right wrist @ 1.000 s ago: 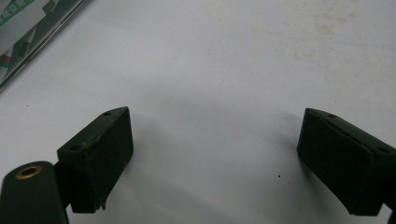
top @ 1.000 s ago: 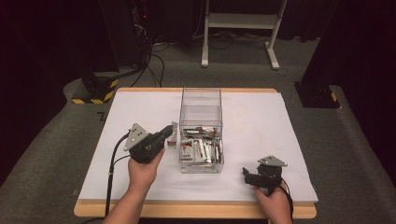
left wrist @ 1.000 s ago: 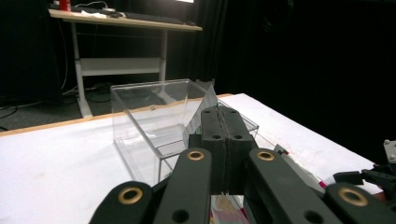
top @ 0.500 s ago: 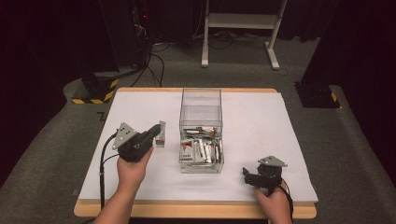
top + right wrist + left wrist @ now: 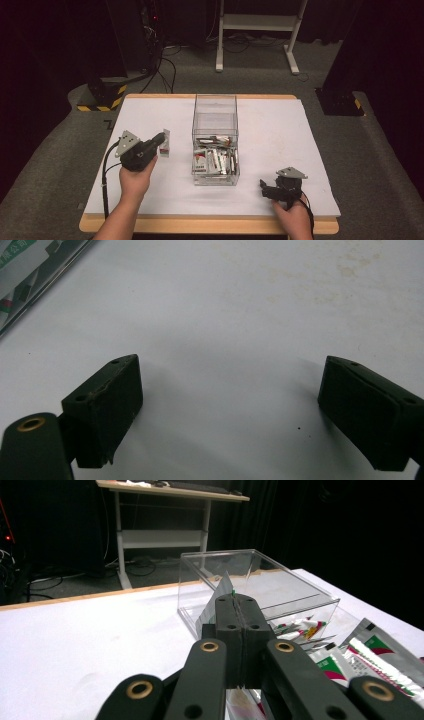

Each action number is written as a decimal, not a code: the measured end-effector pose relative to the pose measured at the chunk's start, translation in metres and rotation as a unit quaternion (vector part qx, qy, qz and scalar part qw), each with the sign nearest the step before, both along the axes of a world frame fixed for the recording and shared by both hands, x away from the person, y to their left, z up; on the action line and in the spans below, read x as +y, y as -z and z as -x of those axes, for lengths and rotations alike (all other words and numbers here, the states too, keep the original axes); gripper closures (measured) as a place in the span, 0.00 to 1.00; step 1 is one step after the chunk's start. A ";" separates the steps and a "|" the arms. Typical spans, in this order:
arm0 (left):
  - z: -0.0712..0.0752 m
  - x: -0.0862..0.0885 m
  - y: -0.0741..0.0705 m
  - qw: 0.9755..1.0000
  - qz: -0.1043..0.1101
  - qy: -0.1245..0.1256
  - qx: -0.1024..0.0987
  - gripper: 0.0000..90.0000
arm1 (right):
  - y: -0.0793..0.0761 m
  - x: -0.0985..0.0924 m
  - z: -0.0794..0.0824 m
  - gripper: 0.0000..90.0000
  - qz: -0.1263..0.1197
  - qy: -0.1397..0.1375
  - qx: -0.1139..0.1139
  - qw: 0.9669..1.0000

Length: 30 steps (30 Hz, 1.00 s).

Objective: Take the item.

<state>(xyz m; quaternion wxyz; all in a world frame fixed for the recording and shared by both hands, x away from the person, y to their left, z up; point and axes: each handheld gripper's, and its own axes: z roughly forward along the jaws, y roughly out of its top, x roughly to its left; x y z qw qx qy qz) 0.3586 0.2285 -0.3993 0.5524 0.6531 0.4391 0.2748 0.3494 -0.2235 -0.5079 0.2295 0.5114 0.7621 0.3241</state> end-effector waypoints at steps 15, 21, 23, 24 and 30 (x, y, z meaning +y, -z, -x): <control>-0.028 -0.004 0.020 0.999 -0.012 -0.012 0.029 1.00 | 0.000 0.000 0.000 0.12 0.000 -0.001 0.001 1.000; -0.036 -0.008 0.029 0.999 -0.021 -0.014 0.038 1.00 | 0.000 0.000 0.000 0.12 0.000 -0.002 0.001 1.000; -0.040 -0.009 0.032 0.999 -0.021 -0.015 0.043 1.00 | 0.000 0.000 0.000 0.12 -0.001 -0.001 0.001 1.000; -0.041 -0.009 0.034 0.999 -0.020 -0.015 0.046 1.00 | 0.000 0.000 0.000 0.12 0.000 -0.001 0.001 1.000; -0.052 -0.010 0.043 0.997 -0.011 -0.018 0.071 1.00 | 0.000 0.000 0.000 0.12 -0.001 0.000 0.001 1.000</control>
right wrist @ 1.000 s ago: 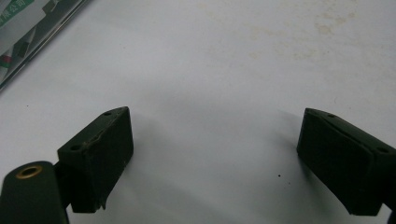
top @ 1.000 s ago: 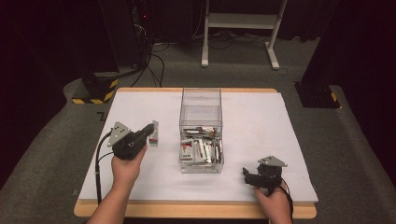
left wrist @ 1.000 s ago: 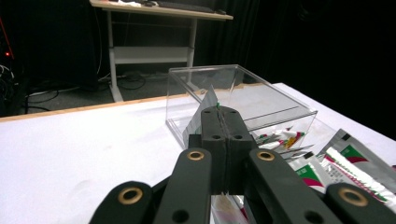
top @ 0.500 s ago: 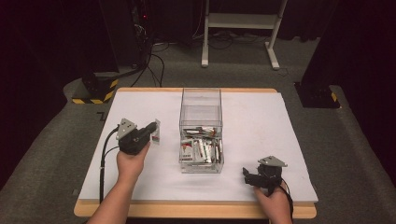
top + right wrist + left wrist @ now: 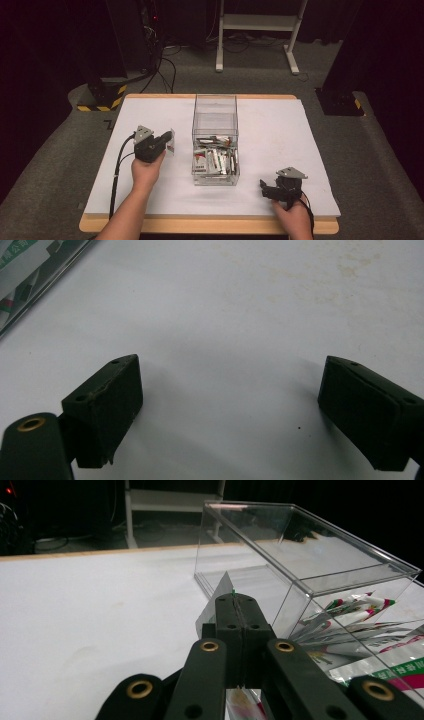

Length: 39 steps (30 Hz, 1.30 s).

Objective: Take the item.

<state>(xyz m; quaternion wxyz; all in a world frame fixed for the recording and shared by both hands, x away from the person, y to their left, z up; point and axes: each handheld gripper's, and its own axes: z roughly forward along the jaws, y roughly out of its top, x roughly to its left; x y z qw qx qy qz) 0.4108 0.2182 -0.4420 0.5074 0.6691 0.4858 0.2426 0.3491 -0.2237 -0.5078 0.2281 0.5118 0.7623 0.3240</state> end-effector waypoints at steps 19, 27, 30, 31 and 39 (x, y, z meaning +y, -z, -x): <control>-0.015 0.003 0.026 0.998 0.007 -0.015 0.052 0.99 | 0.000 0.000 0.001 0.12 0.000 0.000 0.000 1.000; -0.021 0.006 0.031 0.998 0.002 -0.021 0.064 0.99 | 0.000 0.000 0.001 0.12 0.000 0.000 0.000 1.000; -0.021 0.007 0.031 0.998 0.000 -0.026 0.063 0.99 | 0.000 0.000 0.001 0.12 0.000 0.000 0.000 1.000; -0.021 0.008 0.031 0.998 -0.001 -0.027 0.062 0.99 | 0.000 0.000 0.001 0.12 0.000 -0.001 -0.001 1.000; -0.024 0.012 0.033 0.997 -0.021 -0.044 0.066 0.95 | 0.000 0.000 0.001 0.12 -0.001 -0.001 0.000 1.000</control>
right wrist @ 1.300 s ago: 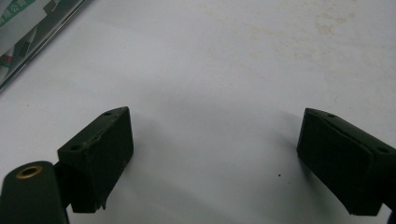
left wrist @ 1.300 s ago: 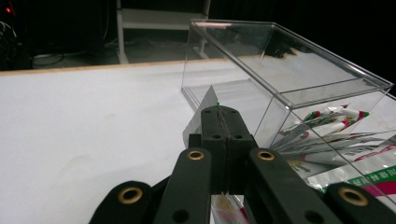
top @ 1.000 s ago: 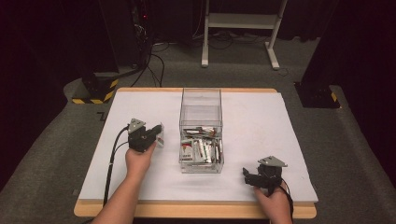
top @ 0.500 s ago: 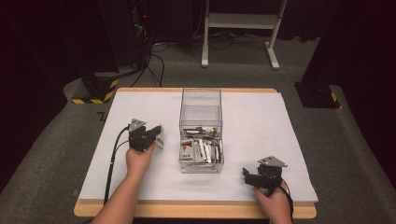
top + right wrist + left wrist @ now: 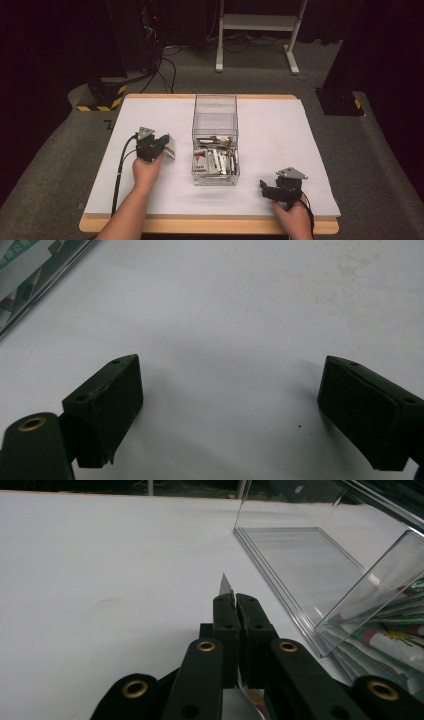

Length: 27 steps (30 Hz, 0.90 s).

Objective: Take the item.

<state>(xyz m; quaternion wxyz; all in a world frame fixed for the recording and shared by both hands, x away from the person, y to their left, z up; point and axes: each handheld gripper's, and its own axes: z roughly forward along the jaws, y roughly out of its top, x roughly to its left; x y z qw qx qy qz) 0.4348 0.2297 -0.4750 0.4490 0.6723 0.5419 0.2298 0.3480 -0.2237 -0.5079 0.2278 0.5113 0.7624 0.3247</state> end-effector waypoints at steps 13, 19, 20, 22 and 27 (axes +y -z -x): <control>0.011 0.010 -0.007 0.999 -0.029 -0.007 -0.015 0.75 | 0.000 0.000 0.000 0.12 0.000 0.000 0.000 1.000; 0.016 0.014 -0.003 1.000 -0.025 0.004 0.001 0.71 | 0.000 0.000 0.000 0.12 0.000 0.000 0.000 1.000; 0.016 0.014 -0.002 1.000 -0.029 0.006 0.003 0.69 | 0.000 0.000 0.000 0.12 0.000 0.000 0.000 1.000; 0.019 0.014 0.001 0.999 -0.034 0.008 0.002 0.68 | 0.000 0.000 0.000 0.12 0.000 0.000 0.000 1.000; 0.025 0.018 0.007 0.999 -0.036 0.013 0.012 0.64 | 0.000 0.000 0.000 0.12 0.001 0.000 0.000 1.000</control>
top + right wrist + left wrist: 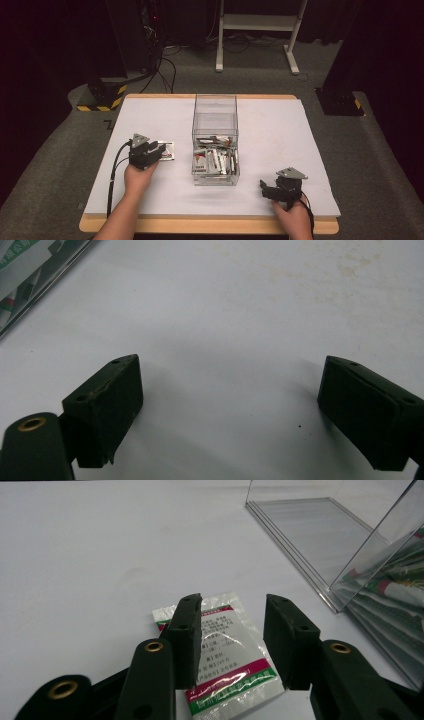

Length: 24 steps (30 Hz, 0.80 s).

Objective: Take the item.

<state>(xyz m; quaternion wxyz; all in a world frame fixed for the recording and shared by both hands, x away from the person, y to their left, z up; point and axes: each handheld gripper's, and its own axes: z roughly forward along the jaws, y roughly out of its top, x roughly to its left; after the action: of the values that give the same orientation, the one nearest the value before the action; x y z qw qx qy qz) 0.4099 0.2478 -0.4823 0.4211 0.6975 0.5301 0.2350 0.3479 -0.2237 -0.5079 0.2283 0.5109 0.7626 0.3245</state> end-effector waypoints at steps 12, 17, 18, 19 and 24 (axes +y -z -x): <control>0.017 0.007 0.010 1.000 -0.007 0.010 0.012 0.59 | 0.000 0.000 0.000 0.12 -0.001 0.000 0.000 1.000; 0.030 0.010 0.014 0.999 -0.013 0.019 0.022 0.57 | 0.000 0.000 0.000 0.12 0.000 -0.001 0.000 1.000; 0.032 0.011 0.014 0.999 -0.015 0.020 0.023 0.57 | 0.000 0.000 0.000 0.12 0.000 -0.001 0.000 1.000; 0.035 0.012 0.014 0.999 -0.013 0.022 0.024 0.56 | 0.000 0.000 0.000 0.12 0.000 -0.001 0.000 1.000; 0.050 0.015 0.016 0.998 -0.027 0.042 0.041 0.52 | 0.000 0.000 0.000 0.12 0.001 -0.001 0.000 1.000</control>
<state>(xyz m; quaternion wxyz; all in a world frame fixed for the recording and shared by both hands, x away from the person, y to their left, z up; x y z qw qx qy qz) 0.3598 0.2623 -0.4985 0.3892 0.7395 0.5106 0.2022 0.3478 -0.2239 -0.5079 0.2285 0.5097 0.7633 0.3245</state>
